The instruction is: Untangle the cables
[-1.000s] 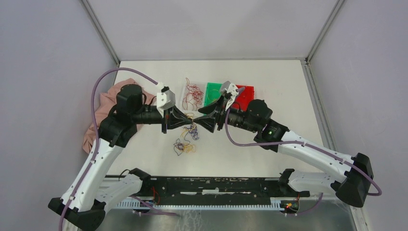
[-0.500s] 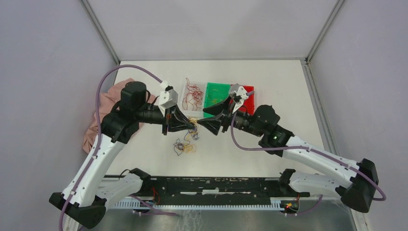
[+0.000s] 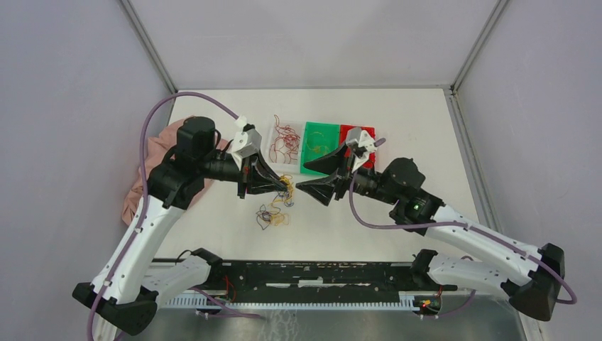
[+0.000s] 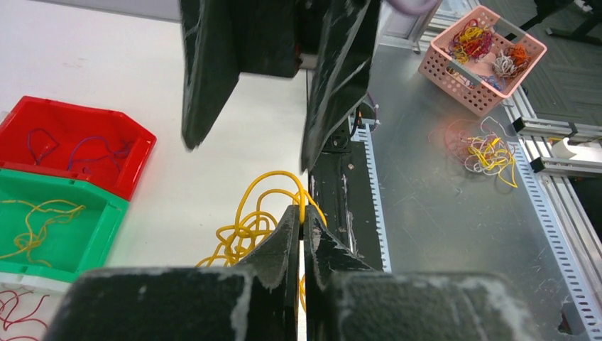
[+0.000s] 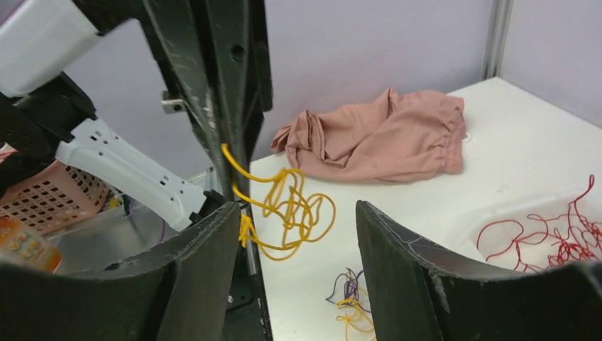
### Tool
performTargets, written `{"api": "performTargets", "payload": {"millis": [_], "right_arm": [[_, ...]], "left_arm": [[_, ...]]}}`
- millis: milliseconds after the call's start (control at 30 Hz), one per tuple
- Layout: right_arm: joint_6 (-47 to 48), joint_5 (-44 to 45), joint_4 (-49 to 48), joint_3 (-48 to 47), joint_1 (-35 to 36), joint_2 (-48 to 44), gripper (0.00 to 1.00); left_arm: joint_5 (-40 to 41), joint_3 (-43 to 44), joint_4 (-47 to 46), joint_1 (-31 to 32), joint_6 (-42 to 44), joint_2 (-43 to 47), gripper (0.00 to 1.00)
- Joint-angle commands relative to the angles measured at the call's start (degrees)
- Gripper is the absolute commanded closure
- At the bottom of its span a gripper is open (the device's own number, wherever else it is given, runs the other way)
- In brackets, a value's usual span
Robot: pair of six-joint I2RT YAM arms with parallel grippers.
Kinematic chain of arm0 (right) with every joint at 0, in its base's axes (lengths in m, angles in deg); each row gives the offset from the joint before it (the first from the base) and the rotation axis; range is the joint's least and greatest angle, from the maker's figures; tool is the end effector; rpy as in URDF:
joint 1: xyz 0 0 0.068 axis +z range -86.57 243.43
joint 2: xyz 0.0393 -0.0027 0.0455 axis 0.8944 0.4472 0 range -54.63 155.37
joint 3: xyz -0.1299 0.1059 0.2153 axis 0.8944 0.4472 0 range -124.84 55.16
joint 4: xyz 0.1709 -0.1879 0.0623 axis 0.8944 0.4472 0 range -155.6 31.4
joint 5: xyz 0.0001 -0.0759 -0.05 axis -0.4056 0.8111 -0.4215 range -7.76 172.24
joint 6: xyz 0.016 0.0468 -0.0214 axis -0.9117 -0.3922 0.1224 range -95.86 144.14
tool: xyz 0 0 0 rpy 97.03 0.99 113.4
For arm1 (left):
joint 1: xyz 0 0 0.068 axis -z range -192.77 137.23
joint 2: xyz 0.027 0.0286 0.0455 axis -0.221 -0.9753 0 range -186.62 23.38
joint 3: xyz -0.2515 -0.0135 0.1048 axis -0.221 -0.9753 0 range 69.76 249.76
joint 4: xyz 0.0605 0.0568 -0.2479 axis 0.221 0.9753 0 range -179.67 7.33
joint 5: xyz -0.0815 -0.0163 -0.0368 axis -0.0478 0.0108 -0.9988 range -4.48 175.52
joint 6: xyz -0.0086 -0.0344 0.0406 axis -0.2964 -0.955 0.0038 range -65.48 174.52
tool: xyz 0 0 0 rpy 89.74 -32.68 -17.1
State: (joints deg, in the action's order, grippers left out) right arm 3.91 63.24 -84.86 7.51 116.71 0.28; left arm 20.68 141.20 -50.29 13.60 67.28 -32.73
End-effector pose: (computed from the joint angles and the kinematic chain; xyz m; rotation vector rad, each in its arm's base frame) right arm 0.1247 0.1866 0.3805 -0.7084 1.3210 1.2815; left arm 0.1421 -0.1064 0.4189 1.2937 1.4389 -1.2657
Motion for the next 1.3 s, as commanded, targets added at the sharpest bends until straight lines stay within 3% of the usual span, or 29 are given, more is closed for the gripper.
{"api": "performTargets", "payload": {"millis": [0, 433, 933, 1133, 1267], "right_arm": [[-0.42, -0.45, -6.05, -3.35, 0.48, 2.64, 0.33], [-2.43, 5.04, -15.35, -2.84, 2.05, 6.65, 0.34], [-2.11, -1.98, -15.67, -5.44, 2.57, 8.98, 0.34], [-1.12, 4.10, -23.01, -6.34, 4.98, 14.07, 0.33], [1.51, 13.07, -27.72, -5.36, 7.11, 16.24, 0.34]], "left_arm": [[-3.01, 2.88, -0.21, 0.16, -2.85, 0.03, 0.97], [-3.34, 3.27, -1.14, 0.12, -3.74, 0.00, 0.97], [-3.85, 4.42, -1.14, 0.14, -3.63, -0.64, 0.97], [-5.83, 5.59, -1.14, 0.13, -5.33, -1.49, 0.97], [-7.15, 5.81, -1.14, 0.13, -6.84, -1.16, 0.97]]}}
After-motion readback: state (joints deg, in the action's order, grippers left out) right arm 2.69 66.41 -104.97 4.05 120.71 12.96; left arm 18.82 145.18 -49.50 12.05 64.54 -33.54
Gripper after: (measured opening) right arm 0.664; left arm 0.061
